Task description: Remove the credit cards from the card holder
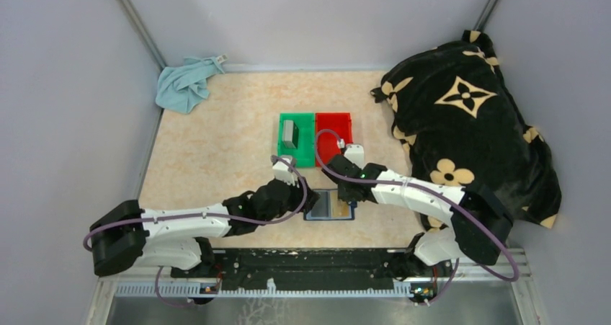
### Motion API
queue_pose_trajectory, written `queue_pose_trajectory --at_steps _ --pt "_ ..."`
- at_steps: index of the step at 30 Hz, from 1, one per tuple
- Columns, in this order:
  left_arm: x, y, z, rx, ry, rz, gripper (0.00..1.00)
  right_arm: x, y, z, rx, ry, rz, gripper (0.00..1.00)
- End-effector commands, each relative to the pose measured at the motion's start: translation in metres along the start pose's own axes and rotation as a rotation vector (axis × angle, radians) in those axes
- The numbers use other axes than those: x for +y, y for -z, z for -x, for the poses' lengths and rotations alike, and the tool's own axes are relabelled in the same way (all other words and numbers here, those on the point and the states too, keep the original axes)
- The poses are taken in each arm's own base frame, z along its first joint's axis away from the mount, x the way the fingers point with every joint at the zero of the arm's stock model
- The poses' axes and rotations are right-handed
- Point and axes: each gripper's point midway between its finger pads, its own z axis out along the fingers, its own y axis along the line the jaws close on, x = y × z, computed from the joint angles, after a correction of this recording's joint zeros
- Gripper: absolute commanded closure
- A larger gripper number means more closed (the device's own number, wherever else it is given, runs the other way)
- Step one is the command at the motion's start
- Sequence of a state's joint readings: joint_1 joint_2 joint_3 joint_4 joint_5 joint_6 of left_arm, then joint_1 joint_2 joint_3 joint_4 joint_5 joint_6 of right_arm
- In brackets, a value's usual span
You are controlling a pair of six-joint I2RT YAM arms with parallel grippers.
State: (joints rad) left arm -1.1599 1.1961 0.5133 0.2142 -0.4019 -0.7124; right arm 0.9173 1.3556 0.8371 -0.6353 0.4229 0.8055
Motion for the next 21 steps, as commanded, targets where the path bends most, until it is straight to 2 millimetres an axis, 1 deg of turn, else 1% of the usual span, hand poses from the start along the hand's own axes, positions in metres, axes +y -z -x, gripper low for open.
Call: queue_pose_trajectory --at_steps 1,3,7,10,13,16,18,21 --pt "-0.030 -0.007 0.011 -0.016 0.114 -0.117 0.26 0.008 -0.001 -0.004 0.014 -0.003 0.059 1.00" --pt "-0.030 -0.011 0.007 0.006 0.127 -0.133 0.20 0.009 0.002 -0.001 0.003 -0.008 0.074 1.00" --pt "-0.026 -0.018 -0.003 0.057 0.133 -0.115 0.16 0.020 0.010 0.005 -0.027 -0.023 0.151 1.00" --pt "-0.029 -0.022 -0.007 0.078 0.122 -0.117 0.12 0.024 0.007 -0.003 0.005 -0.017 0.173 1.00" --pt "-0.030 -0.025 -0.009 0.093 0.121 -0.110 0.01 0.023 -0.005 -0.019 0.055 -0.009 0.161 1.00" --pt "-0.027 -0.027 -0.011 0.106 0.129 -0.086 0.00 0.019 -0.013 -0.031 0.081 -0.014 0.153 1.00" --pt "-0.024 -0.028 -0.013 0.113 0.127 -0.071 0.00 0.016 -0.015 -0.033 0.084 -0.016 0.142 1.00" --pt "-0.022 -0.029 -0.016 0.123 0.127 -0.066 0.00 0.013 -0.013 -0.030 0.072 -0.023 0.133 1.00"
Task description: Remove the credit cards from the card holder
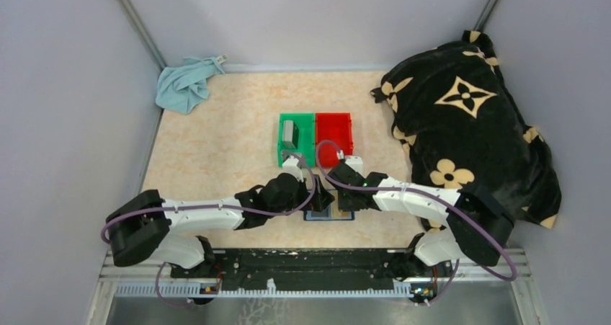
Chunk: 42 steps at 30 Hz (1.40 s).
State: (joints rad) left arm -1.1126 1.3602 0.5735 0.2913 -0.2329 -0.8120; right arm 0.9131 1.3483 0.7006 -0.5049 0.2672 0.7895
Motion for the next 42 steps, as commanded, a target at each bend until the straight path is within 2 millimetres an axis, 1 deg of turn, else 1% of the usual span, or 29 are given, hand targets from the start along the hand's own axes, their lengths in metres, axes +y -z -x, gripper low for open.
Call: queue_pose_trajectory --at_steps 1,8,11,17,19,25,30,33,35,42 --pt "-0.004 -0.003 0.001 0.012 0.017 -0.003 0.00 0.005 0.003 0.013 -0.045 -0.033 0.025 1.00" --pt "-0.008 -0.006 -0.005 0.037 0.028 -0.029 0.00 -0.016 0.001 0.014 -0.037 -0.037 -0.036 1.00" --pt "-0.008 -0.008 -0.008 0.046 0.031 -0.035 0.00 -0.020 0.002 0.014 -0.041 -0.044 -0.041 1.00" --pt "-0.013 -0.010 -0.006 0.048 0.052 -0.052 0.01 -0.025 0.007 0.021 -0.067 -0.061 -0.046 1.00" --pt "-0.017 -0.011 -0.006 0.051 0.059 -0.077 0.01 -0.027 0.005 0.019 -0.066 -0.060 -0.048 1.00" --pt "-0.032 -0.012 -0.010 0.073 0.089 -0.157 0.01 -0.033 -0.007 0.005 -0.032 -0.062 -0.066 1.00" --pt "-0.036 -0.017 -0.013 0.093 0.089 -0.171 0.01 -0.035 -0.013 -0.003 -0.016 -0.065 -0.062 1.00" --pt "-0.036 -0.021 -0.016 0.108 0.088 -0.169 0.01 -0.034 -0.014 -0.007 -0.004 -0.067 -0.051 1.00" --pt "-0.034 -0.022 -0.018 0.114 0.089 -0.161 0.01 -0.033 -0.011 -0.004 -0.012 -0.072 -0.050 1.00" --pt "-0.028 -0.022 -0.016 0.104 0.087 -0.141 0.00 -0.029 0.013 0.022 -0.082 -0.060 -0.040 1.00"
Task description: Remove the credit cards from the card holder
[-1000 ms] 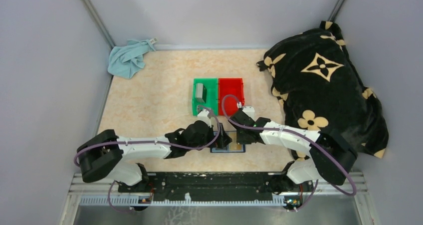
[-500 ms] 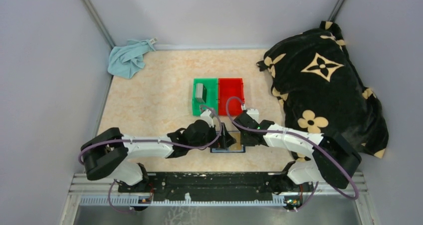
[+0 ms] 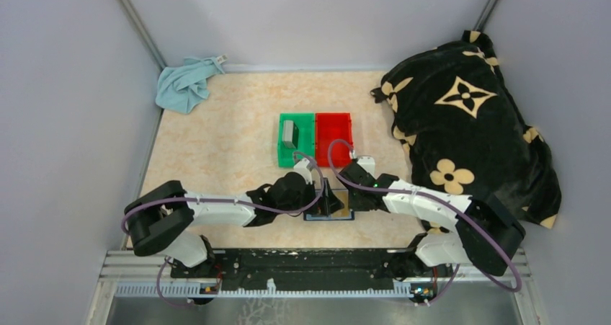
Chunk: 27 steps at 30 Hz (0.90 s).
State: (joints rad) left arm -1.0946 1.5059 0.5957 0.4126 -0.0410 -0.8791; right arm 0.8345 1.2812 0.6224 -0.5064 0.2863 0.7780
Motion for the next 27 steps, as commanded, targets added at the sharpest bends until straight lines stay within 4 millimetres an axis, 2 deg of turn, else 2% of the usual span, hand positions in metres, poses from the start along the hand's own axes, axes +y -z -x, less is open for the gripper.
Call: queue_pose_trajectory --at_steps 1,11,18,23,27 --pt "-0.010 -0.002 0.013 -0.034 0.007 -0.030 0.00 0.006 0.019 0.026 -0.074 -0.005 0.022 1.00" --pt "0.000 -0.006 0.008 -0.016 0.025 -0.004 0.00 0.019 0.025 0.036 -0.091 -0.009 0.073 1.00" --pt "0.000 -0.006 0.007 -0.002 0.057 -0.018 0.01 0.022 0.013 0.025 -0.047 0.009 0.075 1.00" --pt "0.002 -0.007 0.008 -0.001 0.066 -0.020 0.01 0.030 0.013 0.028 -0.051 0.010 0.107 1.00" --pt "0.001 -0.008 0.008 0.005 0.062 -0.028 0.01 0.030 0.006 0.023 -0.030 0.016 0.099 1.00"
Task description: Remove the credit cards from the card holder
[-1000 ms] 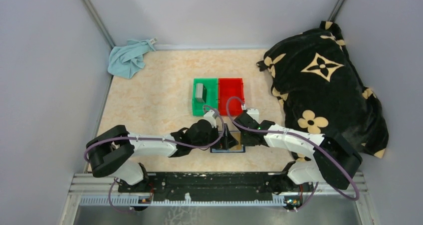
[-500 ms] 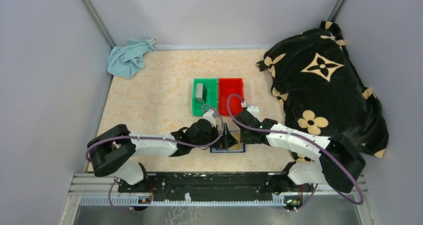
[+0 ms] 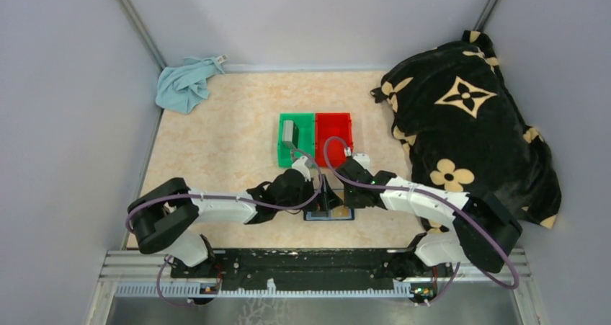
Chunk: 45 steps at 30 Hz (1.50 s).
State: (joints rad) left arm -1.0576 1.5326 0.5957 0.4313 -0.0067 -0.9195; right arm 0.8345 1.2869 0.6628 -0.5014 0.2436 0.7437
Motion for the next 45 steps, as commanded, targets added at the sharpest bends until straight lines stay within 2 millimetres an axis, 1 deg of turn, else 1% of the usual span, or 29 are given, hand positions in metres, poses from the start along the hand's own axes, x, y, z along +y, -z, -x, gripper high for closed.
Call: queue_pose_trajectory --at_steps 1,6,14,21,25,29,33,40,43,45 --pt "-0.007 -0.003 0.003 0.001 0.004 -0.036 0.01 0.013 -0.005 0.011 -0.020 -0.005 0.035 1.00" --pt "-0.007 -0.001 0.003 0.001 0.006 -0.039 0.01 0.002 -0.015 -0.004 0.014 -0.007 0.000 1.00" --pt "-0.013 -0.006 0.001 0.024 0.011 -0.082 0.01 0.000 -0.020 -0.012 0.036 -0.004 -0.001 1.00" --pt "-0.021 -0.017 -0.011 0.095 0.028 -0.115 0.01 0.003 -0.025 -0.023 0.062 -0.019 0.035 1.00" --pt "-0.014 -0.023 -0.018 0.119 0.051 -0.092 0.00 0.002 -0.024 -0.023 0.059 -0.022 0.037 1.00" --pt "0.004 -0.026 -0.025 0.141 0.062 -0.015 0.00 0.001 -0.022 -0.023 0.052 -0.025 0.042 1.00" --pt "0.015 -0.030 -0.032 0.165 0.077 0.033 0.01 0.001 -0.021 -0.024 0.053 -0.028 0.048 1.00" --pt "0.010 -0.037 -0.042 0.208 0.109 -0.010 0.01 0.000 -0.021 -0.027 0.056 -0.034 0.055 1.00" --pt "0.008 -0.035 -0.042 0.192 0.129 -0.040 0.03 0.000 -0.021 -0.028 0.059 -0.037 0.058 1.00" --pt "0.004 -0.032 -0.038 0.169 0.140 -0.064 0.05 0.001 -0.021 -0.029 0.059 -0.039 0.064 1.00"
